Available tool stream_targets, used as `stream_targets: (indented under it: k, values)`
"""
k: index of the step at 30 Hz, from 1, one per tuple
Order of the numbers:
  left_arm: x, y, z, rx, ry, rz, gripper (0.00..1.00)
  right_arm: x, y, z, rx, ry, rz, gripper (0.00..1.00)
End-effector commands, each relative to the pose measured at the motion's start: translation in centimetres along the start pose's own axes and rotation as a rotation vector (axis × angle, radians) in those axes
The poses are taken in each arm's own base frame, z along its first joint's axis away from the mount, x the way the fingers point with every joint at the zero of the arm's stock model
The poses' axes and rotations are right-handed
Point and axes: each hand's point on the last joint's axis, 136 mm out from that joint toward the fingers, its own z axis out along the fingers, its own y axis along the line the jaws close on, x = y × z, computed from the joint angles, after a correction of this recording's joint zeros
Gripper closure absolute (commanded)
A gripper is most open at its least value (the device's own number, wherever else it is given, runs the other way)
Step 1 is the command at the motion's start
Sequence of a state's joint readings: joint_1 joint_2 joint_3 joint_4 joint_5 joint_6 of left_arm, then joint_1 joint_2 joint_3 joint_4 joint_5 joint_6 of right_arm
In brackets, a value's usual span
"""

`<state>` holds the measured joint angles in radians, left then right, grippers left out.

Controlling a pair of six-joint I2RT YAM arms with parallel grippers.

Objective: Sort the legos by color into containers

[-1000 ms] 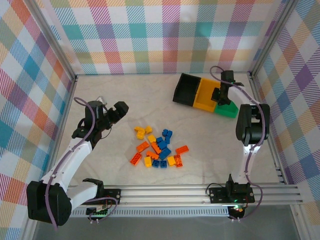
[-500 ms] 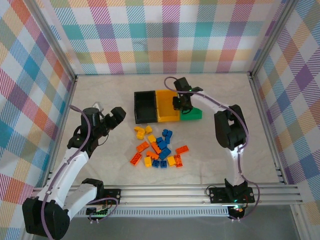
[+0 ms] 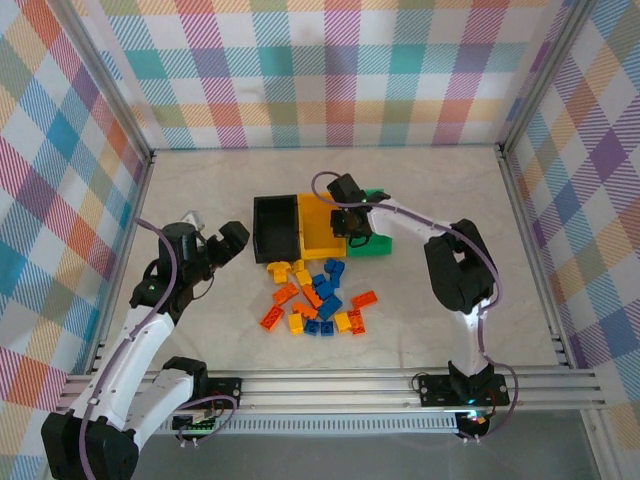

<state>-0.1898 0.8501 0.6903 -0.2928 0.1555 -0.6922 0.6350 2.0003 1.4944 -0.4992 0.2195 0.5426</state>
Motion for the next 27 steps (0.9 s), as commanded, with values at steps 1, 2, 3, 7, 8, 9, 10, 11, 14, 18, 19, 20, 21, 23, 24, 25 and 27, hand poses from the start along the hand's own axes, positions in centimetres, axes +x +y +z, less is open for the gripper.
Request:
stream_targets:
  k: [1,2,3,7,8,9,10,11,14,18,19,20,21,23,24,25,27]
  values:
    - [0.8,0.3,-0.2,-0.007,0.017,0.026,0.08,6.0,-1.7,1.1,0.055,0.179,0.083,1.0]
    - [0.9,0.4,-0.2,-0.006,0.019,0.026,0.08,6.3,-2.0,1.1,0.062,0.183,0.101,1.0]
    - [0.9,0.4,-0.2,-0.005,0.019,0.026,0.07,6.6,-2.0,1.0,0.063,0.184,0.113,1.0]
    - [1.1,0.3,-0.2,0.005,0.025,0.025,0.05,6.9,-1.9,0.7,0.066,0.168,0.142,0.68]
    - [1.0,0.1,-0.3,0.013,0.023,0.027,0.05,6.5,-1.7,0.5,0.058,0.151,0.141,0.61]
    - [1.0,0.0,-0.3,0.018,0.022,0.027,0.04,6.0,-1.5,0.3,0.051,0.131,0.136,0.57]
    - [1.0,-0.1,-0.5,0.024,0.019,0.028,0.04,5.3,-1.4,-0.2,0.044,0.105,0.131,0.53]
    - [0.9,-0.3,-0.6,0.028,0.016,0.03,0.03,4.5,-1.1,-0.8,0.032,0.076,0.12,0.49]
    - [0.8,-0.8,-1.1,0.047,0.017,0.042,0.03,2.5,-0.5,-3.1,-0.003,-0.002,0.097,0.4]
    - [1.3,-1.0,-1.4,0.061,0.036,0.044,0.03,2.5,-0.7,-6.1,-0.04,-0.045,0.104,0.27]
    - [1.5,-0.9,-1.5,0.062,0.043,0.043,0.03,3.1,-1.0,-6.7,-0.04,-0.042,0.107,0.26]
    - [1.7,-0.9,-1.5,0.063,0.049,0.04,0.03,4.0,-1.4,-7.2,-0.032,-0.034,0.109,0.24]
    - [1.9,-0.8,-1.4,0.066,0.055,0.035,0.03,4.8,-1.8,-7.6,-0.027,-0.026,0.113,0.23]
    - [2.3,-0.9,-1.3,0.082,0.068,0.028,0.03,7.0,-2.4,-8.2,-0.032,-0.001,0.101,0.23]
    - [2.5,-0.9,-1.3,0.087,0.073,0.027,0.03,7.9,-2.5,-8.5,-0.037,0.012,0.089,0.23]
    - [2.7,-1.0,-1.2,0.092,0.08,0.031,0.03,9.2,-2.6,-8.8,-0.043,0.039,0.065,0.23]
    - [3.0,-1.0,-1.2,0.093,0.089,0.041,0.03,12.0,-2.4,-9.2,-0.069,0.106,0.0,0.22]
